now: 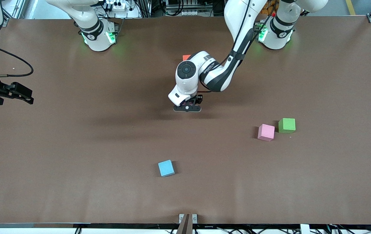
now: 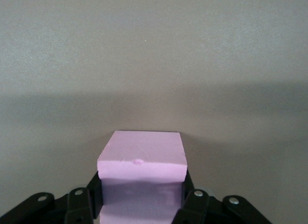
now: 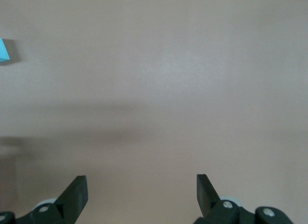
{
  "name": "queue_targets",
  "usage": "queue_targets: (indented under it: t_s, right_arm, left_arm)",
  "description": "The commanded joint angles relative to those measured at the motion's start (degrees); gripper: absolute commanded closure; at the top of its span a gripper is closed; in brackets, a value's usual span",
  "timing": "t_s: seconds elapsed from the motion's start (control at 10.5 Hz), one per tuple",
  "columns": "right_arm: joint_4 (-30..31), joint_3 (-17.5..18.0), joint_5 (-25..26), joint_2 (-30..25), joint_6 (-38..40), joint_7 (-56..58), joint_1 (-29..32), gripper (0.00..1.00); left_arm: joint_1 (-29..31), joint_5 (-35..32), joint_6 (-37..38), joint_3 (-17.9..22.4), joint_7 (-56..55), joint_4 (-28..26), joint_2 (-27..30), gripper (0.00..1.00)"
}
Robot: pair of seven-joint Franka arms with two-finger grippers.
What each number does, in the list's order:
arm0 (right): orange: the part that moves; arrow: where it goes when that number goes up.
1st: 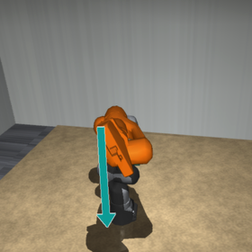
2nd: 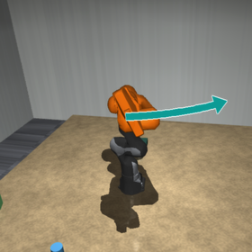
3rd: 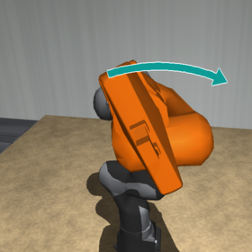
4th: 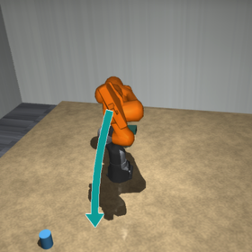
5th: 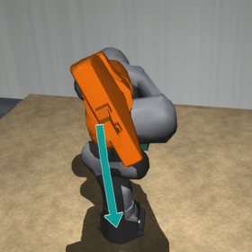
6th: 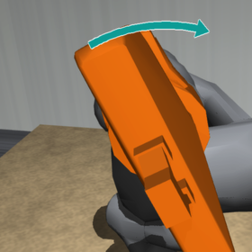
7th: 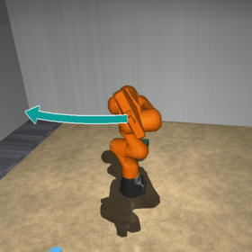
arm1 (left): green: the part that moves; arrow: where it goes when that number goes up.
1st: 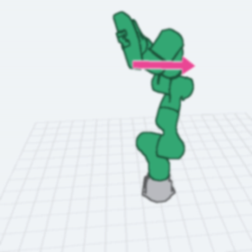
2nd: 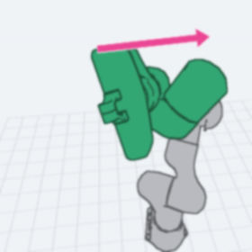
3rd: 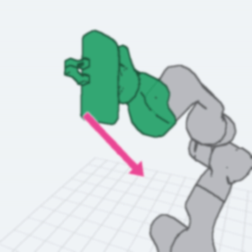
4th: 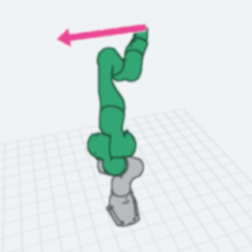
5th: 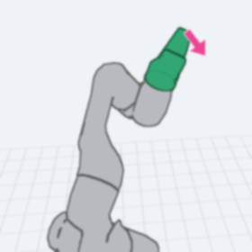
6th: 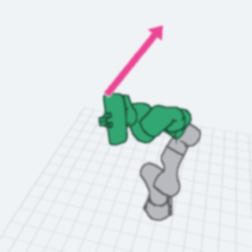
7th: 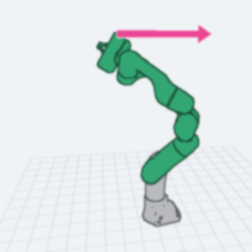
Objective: Arrange blocks into number 1
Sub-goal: 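Carry the pink cube to the end of the cube column with the left gripper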
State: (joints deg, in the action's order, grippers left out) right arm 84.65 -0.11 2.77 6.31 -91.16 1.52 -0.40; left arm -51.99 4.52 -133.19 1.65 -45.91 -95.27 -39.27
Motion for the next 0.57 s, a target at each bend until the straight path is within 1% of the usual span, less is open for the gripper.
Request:
queue_targets:
  t_s: [0.0, 0.09, 0.19, 0.47]
  right_arm:
    - [-1.2, 0.6, -0.2, 0.4, 0.8, 0.9, 0.9, 0.0]
    - [-1.2, 0.6, -0.2, 0.5, 0.8, 0.9, 0.9, 0.0]
    - [-1.2, 0.6, -0.2, 0.5, 0.8, 0.9, 0.9, 0.0]
    - [-1.2, 0.6, -0.2, 0.5, 0.8, 0.9, 0.9, 0.0]
  left_arm:
    - [-0.4, 1.2, -0.2, 0.5, -1.5, 1.1, -0.8, 0.77]
    - [-0.4, 3.1, -0.2, 0.5, -1.5, 1.1, -0.7, 0.26]
    - [-0.3, 3.6, -0.2, 0.5, -1.7, 1.1, -0.6, 0.0]
    - [1.9, 4.6, 0.2, 0.7, -1.7, 1.0, 2.5, 0.0]
